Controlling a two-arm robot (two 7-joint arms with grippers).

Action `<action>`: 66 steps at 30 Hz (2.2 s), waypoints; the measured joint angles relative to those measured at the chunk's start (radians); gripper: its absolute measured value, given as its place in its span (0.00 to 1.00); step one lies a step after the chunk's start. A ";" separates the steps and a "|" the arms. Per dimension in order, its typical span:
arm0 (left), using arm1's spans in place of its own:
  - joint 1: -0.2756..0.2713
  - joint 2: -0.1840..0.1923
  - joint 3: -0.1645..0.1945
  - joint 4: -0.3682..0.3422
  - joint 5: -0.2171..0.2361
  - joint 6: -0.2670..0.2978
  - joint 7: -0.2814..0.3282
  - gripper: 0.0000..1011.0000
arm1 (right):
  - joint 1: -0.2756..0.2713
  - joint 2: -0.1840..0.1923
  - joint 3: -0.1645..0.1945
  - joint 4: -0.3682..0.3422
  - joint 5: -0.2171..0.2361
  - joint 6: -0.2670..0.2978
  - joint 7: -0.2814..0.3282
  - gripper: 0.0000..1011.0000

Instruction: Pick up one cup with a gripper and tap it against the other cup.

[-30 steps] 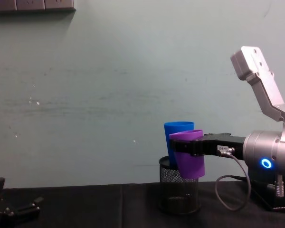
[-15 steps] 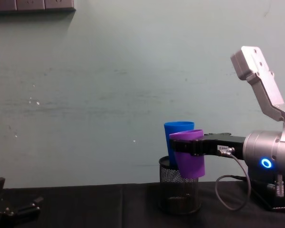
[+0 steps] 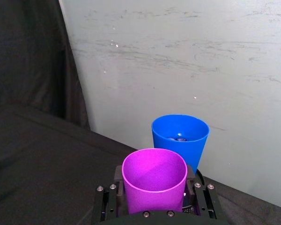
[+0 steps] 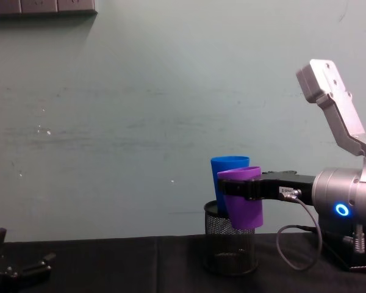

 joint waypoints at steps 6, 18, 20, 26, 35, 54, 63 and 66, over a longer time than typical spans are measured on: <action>0.000 0.000 0.000 0.000 0.000 0.000 0.000 0.99 | 0.000 0.000 0.000 0.000 0.000 0.000 0.000 0.73; 0.000 0.000 0.000 0.000 0.000 0.000 0.000 0.99 | 0.000 0.000 0.000 0.000 0.000 0.000 0.000 0.73; 0.000 0.000 0.000 0.000 0.000 0.000 0.000 0.99 | 0.000 0.000 0.000 0.000 0.000 0.000 0.000 0.73; 0.000 0.000 0.000 0.000 0.000 0.000 0.000 0.99 | 0.000 0.000 0.000 0.000 0.000 0.000 0.000 0.73; 0.000 0.000 0.000 0.000 0.000 0.000 0.000 0.99 | 0.000 0.000 0.000 0.000 0.000 0.000 0.000 0.73; 0.000 0.000 0.000 0.000 0.000 0.000 0.000 0.99 | 0.000 0.000 0.000 0.000 0.000 0.000 0.000 0.73; 0.000 0.000 0.000 0.000 0.000 0.000 0.000 0.99 | 0.000 0.000 0.000 0.000 0.000 0.000 0.000 0.73; 0.000 0.000 0.000 0.000 0.000 0.000 0.000 0.99 | 0.000 0.000 0.000 0.000 0.000 0.000 0.000 0.73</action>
